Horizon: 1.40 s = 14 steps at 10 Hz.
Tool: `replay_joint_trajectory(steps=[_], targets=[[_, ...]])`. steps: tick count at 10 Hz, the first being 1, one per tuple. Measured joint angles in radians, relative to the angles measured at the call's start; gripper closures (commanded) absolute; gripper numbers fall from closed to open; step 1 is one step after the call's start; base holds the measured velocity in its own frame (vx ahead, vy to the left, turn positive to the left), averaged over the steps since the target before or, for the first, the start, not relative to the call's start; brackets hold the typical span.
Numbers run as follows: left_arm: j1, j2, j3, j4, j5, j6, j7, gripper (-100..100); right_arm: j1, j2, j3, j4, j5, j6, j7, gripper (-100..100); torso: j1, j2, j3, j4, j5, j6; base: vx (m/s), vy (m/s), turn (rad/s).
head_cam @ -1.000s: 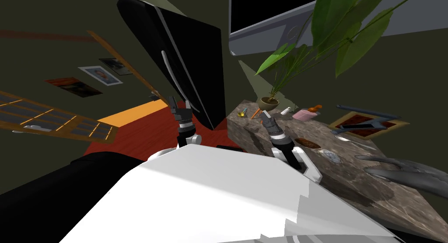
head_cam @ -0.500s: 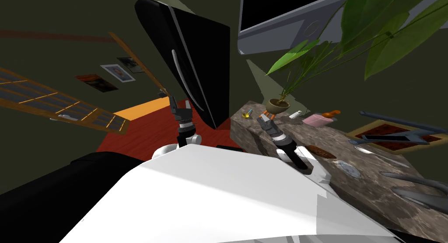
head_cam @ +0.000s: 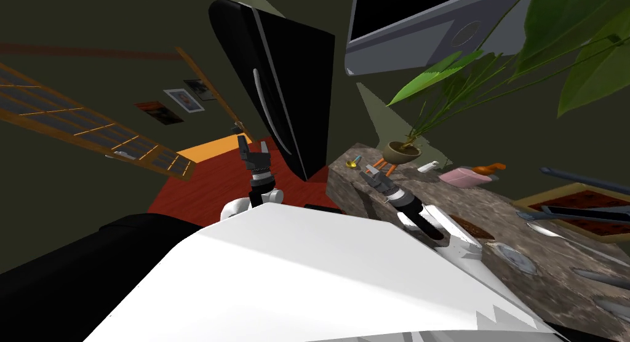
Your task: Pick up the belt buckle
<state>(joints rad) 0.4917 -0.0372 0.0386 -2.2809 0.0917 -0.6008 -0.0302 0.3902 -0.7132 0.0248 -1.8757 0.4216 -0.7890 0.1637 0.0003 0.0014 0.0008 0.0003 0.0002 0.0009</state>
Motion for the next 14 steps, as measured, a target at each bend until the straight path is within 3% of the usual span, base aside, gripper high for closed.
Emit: replay_joint_trajectory(steps=[6,7,14], targets=[[0.0,0.0,0.0,0.0,0.0,0.0,0.0,0,-0.018,-0.161,0.03,0.095,0.072,-0.016,0.009,-100,-0.001,0.001,0.0,0.0,0.0,0.0,-0.009,-0.011,0.132],[0.0,0.0,0.0,0.0,0.0,0.0,0.0,0,-0.025,-0.183,0.041,0.138,0.088,-0.034,0.019,-100,-0.002,0.001,0.0,0.0,-0.001,0.0,-0.016,-0.022,0.071],[0.0,0.0,0.0,0.0,0.0,0.0,0.0,0,-0.003,-0.393,0.063,0.244,0.155,-0.071,0.017,-100,-0.005,0.003,0.002,0.001,-0.001,0.0,-0.033,-0.044,0.112]])
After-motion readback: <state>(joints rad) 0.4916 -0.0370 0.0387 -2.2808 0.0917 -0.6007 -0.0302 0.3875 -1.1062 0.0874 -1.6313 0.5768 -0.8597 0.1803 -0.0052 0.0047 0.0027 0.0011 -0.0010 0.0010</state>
